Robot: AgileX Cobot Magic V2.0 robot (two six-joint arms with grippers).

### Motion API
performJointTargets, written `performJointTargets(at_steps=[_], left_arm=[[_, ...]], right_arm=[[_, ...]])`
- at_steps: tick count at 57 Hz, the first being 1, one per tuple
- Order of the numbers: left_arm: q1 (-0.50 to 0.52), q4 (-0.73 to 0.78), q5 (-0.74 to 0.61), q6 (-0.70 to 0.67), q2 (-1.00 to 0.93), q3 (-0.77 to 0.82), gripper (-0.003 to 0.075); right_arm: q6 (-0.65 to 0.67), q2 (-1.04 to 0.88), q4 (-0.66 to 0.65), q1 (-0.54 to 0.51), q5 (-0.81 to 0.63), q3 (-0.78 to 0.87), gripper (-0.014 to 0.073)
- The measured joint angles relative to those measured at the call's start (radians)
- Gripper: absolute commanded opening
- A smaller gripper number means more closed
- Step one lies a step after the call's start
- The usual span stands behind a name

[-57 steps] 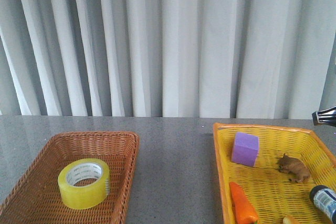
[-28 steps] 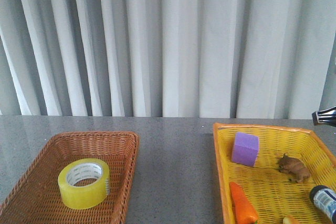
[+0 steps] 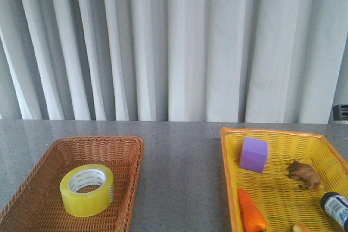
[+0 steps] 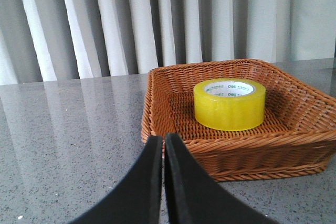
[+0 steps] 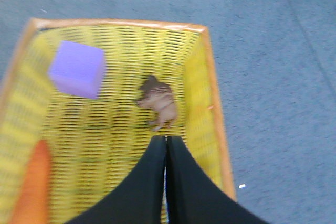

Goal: Transfer tape with both arms

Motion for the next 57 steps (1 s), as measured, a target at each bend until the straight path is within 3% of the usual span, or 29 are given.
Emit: performJointTargets(at_steps=[9, 18, 24, 39, 57], left_arm=[[0.0, 0.0, 0.0, 0.0, 0.0, 0.0, -0.0006], [0.0, 0.0, 0.0, 0.0, 0.0, 0.0, -0.0006], [0.0, 0.0, 0.0, 0.0, 0.0, 0.0, -0.0006], [0.0, 0.0, 0.0, 0.0, 0.0, 0.0, -0.0006], [0.0, 0.0, 0.0, 0.0, 0.0, 0.0, -0.0006]], right_arm=[[-0.003, -0.21, 0.135, 0.0, -0.132, 0.257, -0.0007], [-0.004, -0.448, 0.098, 0.0, -0.408, 0.577, -0.0007], [-0.004, -0.612, 0.082, 0.0, -0.518, 0.771, -0.0007], [-0.004, -0.97, 0.067, 0.0, -0.55, 1.137, -0.0007], [-0.004, -1.242, -0.001, 0.0, -0.608, 1.374, -0.0007]])
